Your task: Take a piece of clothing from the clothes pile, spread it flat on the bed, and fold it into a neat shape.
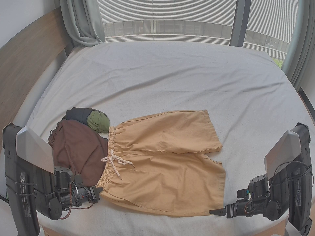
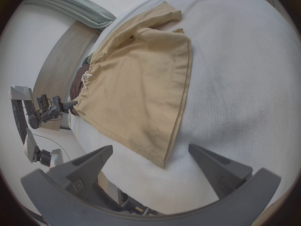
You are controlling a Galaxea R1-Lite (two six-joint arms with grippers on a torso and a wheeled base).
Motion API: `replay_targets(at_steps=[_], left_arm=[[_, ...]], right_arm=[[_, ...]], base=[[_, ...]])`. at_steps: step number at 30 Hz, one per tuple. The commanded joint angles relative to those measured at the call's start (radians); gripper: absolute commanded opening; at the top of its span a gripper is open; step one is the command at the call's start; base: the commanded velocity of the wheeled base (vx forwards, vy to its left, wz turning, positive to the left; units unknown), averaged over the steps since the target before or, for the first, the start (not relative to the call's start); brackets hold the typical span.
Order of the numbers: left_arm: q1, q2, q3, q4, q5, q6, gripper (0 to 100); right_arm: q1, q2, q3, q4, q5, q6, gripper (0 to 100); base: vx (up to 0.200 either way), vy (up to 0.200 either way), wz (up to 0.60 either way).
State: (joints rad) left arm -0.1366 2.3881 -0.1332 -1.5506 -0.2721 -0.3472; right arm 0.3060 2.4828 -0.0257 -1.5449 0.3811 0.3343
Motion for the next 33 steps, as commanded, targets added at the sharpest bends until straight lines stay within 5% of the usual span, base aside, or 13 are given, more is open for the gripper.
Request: replay_targets(at_steps=[1,11,12,29,33], left_arm=[[-0.005,0.002,0.000,0.000,0.001,-0.001,0],[-0.006,0.002,-0.003,0.000,0.001,-0.004,0],[-0.006,0.002,-0.003,0.000,0.001,-0.004,0],[0.000,-0.006,0.029,0.001,-0.007,0.004,0],[0.011,0.005,0.067,0.001,-0.015,0.074,0]], right_arm=[[0.010,0.021,0.001,0.000,-0.002,0.003,100],[0.039,0.022,-0.010,0.000,-0.004,0.011,100],[0.039,0.022,-0.010,0.000,-0.004,0.011,0],[0.027,-0.021,0.026,0.005,-0.021,0.011,0],[0.016,-0.027,0.026,0.014,-0.021,0.009,0]], base=[[0.000,0.000,0.00],[0.000,0.000,0.00],[0.000,0.000,0.00],[0.000,0.000,0.00],[0.000,0.000,0.00]])
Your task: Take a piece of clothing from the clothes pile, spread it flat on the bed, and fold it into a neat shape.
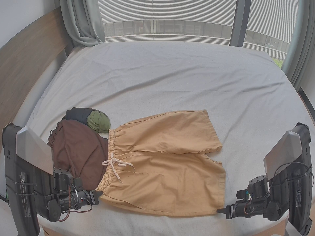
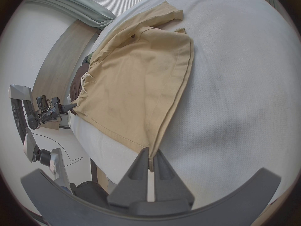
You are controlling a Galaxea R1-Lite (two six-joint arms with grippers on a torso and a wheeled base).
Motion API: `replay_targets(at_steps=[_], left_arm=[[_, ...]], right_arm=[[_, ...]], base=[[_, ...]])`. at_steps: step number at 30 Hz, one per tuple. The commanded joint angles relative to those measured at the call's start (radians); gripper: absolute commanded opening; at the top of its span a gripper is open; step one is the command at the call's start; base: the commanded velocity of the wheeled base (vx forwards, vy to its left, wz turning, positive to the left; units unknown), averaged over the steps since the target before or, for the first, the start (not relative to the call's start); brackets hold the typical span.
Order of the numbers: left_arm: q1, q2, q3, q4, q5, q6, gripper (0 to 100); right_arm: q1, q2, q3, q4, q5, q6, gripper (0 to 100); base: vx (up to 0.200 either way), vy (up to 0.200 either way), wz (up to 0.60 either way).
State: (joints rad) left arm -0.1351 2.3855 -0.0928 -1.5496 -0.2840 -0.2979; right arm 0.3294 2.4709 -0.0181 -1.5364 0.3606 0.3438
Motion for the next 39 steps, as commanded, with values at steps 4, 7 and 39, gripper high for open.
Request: replay_targets(at_steps=[4,7,39], left_arm=[[0.020,0.012,0.044,0.002,-0.020,0.049,0],[0.026,0.014,0.064,0.002,-0.029,0.066,0],[-0.043,-0.184,-0.045,-0.003,-0.069,-0.172,0]], right_arm=[[-0.006,-0.076,0.018,0.093,0.000,-0.003,0],[-0.001,-0.128,0.018,0.157,0.000,-0.005,0],[-0.055,-0.451,-0.057,0.257,0.011,0.044,0]], base=[[0.000,0.000,0.00],[0.000,0.000,0.00],[0.000,0.000,0.00]])
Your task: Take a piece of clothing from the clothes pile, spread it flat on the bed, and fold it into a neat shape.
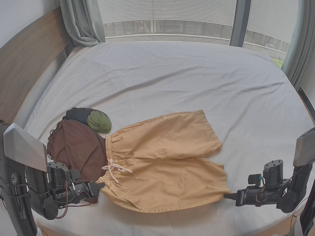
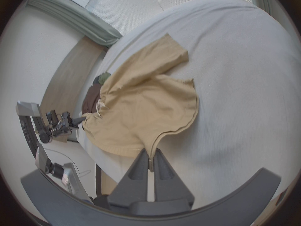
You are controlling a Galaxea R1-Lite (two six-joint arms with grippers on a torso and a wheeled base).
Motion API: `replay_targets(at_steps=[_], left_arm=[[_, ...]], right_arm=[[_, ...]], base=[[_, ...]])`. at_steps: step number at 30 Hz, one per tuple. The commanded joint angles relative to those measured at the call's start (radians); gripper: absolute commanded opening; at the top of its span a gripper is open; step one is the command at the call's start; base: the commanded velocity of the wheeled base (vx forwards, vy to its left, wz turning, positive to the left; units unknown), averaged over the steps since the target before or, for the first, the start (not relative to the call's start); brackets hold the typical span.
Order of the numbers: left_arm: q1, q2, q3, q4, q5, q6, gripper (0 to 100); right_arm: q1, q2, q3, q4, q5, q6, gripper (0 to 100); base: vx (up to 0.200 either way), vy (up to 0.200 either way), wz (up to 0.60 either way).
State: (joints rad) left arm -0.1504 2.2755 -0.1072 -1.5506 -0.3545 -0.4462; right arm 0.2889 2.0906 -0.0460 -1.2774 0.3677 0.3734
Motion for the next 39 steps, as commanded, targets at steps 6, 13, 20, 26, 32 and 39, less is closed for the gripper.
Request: replay_targets(at_steps=[6,13,20,26,32,39], left_arm=[[-0.034,-0.080,-0.091,-0.002,0.028,-0.092,0],[-0.035,-0.094,-0.126,-0.002,0.040,-0.163,0],[-0.034,-0.096,-0.144,0.000,0.045,-0.175,0],[-0.034,-0.097,-0.163,-0.002,0.072,-0.200,0],[-0.035,-0.097,-0.173,-0.002,0.074,-0.204,0],[-0.037,-0.119,-0.201,0.000,0.098,-0.263,0]], right_arm=[[-0.022,-0.132,-0.089,0.004,0.008,0.090,0],[-0.043,-0.124,-0.170,0.015,0.008,0.113,0],[-0.067,-0.129,-0.267,0.109,0.008,0.121,0],[-0.080,-0.132,-0.325,0.161,0.008,0.121,0],[-0.093,-0.136,-0.385,0.204,0.008,0.121,0],[-0.105,-0.169,-0.479,0.293,0.008,0.122,0]], base=[[0.000,0.000,0.00],[0.000,0.000,0.00],[0.000,0.000,0.00],[0.000,0.000,0.00],[0.000,0.000,0.00],[0.000,0.000,0.00]])
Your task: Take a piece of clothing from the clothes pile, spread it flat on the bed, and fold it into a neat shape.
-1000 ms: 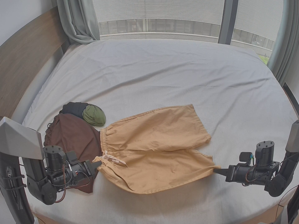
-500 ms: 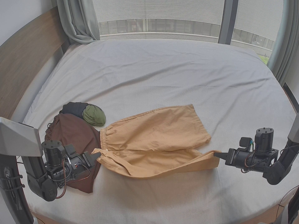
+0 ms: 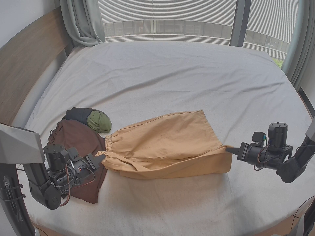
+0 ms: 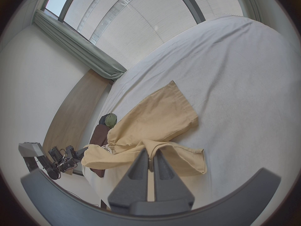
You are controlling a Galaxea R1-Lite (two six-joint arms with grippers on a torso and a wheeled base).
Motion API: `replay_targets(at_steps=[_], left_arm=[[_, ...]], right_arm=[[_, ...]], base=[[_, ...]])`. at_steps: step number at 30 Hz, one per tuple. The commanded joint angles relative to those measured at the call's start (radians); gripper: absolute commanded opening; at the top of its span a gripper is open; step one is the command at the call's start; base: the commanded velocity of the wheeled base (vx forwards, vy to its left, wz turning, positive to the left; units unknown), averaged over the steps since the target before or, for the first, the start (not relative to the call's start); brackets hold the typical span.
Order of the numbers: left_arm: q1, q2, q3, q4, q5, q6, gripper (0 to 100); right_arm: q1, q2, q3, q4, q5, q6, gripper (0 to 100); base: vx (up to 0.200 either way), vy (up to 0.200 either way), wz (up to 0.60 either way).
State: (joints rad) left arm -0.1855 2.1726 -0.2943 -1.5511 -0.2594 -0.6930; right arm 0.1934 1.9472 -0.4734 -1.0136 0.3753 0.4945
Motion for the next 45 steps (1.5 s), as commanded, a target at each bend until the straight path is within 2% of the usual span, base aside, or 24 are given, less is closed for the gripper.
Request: replay_targets(at_steps=[1,23,32,41,45], left_arm=[[-0.002,-0.017,-0.014,0.000,0.003,-0.017,0],[0.000,-0.011,-0.069,0.000,0.042,-0.057,0],[0.006,0.003,-0.112,0.000,0.095,-0.079,0],[0.009,0.021,-0.140,0.000,0.109,-0.108,0],[0.018,0.053,-0.184,0.000,0.155,-0.120,0]], right_arm=[[-0.009,-0.028,-0.060,0.038,0.001,0.001,0],[-0.022,-0.030,-0.337,0.294,-0.001,-0.005,0],[-0.017,0.016,-0.481,0.391,-0.001,-0.010,0],[-0.022,0.076,-0.564,0.415,-0.001,-0.013,0],[-0.022,0.139,-0.633,0.411,-0.001,-0.013,0]], base=[[0.000,0.000,0.00],[0.000,0.000,0.00],[0.000,0.000,0.00],[0.000,0.000,0.00],[0.000,0.000,0.00]])
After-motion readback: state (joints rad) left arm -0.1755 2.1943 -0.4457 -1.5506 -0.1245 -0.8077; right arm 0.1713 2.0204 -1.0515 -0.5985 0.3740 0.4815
